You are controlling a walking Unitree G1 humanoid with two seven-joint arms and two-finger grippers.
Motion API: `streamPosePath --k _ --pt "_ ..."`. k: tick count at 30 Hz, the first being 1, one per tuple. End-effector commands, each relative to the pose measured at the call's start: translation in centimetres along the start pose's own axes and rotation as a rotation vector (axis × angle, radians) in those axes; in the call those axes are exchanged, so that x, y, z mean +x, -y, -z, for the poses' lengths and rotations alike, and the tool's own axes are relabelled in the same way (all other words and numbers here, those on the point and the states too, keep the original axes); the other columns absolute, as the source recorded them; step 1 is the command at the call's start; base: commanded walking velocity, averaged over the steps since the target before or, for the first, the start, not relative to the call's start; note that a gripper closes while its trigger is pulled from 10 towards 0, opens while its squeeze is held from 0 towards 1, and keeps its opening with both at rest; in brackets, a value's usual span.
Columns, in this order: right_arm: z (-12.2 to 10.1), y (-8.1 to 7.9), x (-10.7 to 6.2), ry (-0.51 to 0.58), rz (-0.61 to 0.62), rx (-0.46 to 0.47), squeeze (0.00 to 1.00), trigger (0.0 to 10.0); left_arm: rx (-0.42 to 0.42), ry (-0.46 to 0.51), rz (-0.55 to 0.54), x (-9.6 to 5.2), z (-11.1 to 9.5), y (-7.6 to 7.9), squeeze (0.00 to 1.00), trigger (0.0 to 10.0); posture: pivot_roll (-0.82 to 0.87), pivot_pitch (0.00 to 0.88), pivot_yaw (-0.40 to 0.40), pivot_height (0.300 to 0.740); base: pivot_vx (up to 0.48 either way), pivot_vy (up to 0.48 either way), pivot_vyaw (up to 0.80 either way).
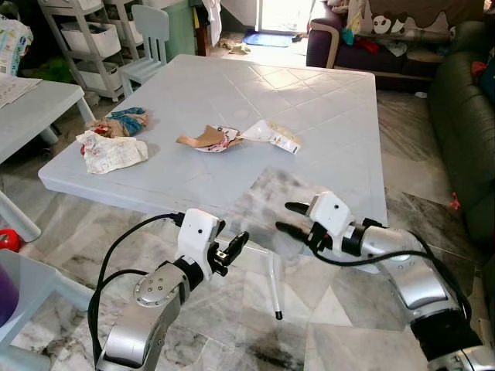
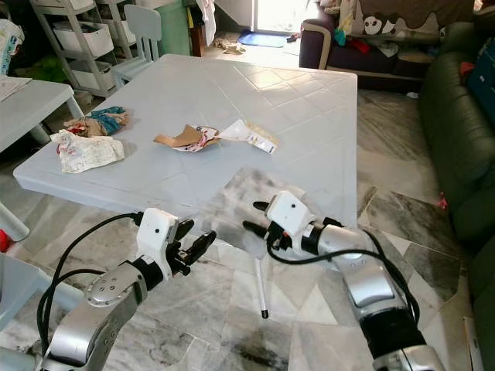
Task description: Picking trash to rubbish bin
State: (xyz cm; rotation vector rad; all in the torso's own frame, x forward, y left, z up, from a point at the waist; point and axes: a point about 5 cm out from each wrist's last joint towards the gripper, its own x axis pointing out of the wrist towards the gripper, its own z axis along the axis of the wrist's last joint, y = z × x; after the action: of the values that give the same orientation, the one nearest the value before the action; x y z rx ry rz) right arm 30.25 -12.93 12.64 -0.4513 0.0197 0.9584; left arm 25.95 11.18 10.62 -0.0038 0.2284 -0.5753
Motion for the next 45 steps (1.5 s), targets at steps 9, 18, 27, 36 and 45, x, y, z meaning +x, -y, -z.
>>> streamPosePath --k 9,18,27,36,45 --pt "-0.5 -2.3 0.7 0.004 -0.051 -0.036 1.0 10.0 0.019 -0.02 0.004 -0.2 0.3 -0.1 0.0 10.0 -0.06 0.033 -0.029 0.74 0.0 0.0 0.0" --pt "-0.6 -2.6 1.0 0.005 0.001 -0.071 1.0 10.0 0.025 -0.02 -0.002 -0.1 0.2 -0.3 0.0 10.0 -0.07 0.027 -0.026 0.74 0.0 0.0 0.0" --pt "1.7 -3.7 2.0 -0.073 0.029 -0.049 0.0 10.0 0.026 -0.017 0.006 0.1 0.3 -0.1 0.0 10.0 -0.07 0.025 -0.031 0.74 0.0 0.0 0.0" --pt "3.7 -3.4 2.7 -0.169 0.092 -0.05 0.0 4.4 0.019 -0.013 0.007 0.1 0.3 0.2 0.0 10.0 -0.06 0.029 -0.037 0.74 0.0 0.0 0.0" --pt "4.5 -2.5 2.9 -0.195 0.16 -0.005 0.0 0.0 0.018 -0.012 0.002 0.1 0.3 0.1 0.0 10.0 -0.06 0.031 -0.038 0.74 0.0 0.0 0.0"
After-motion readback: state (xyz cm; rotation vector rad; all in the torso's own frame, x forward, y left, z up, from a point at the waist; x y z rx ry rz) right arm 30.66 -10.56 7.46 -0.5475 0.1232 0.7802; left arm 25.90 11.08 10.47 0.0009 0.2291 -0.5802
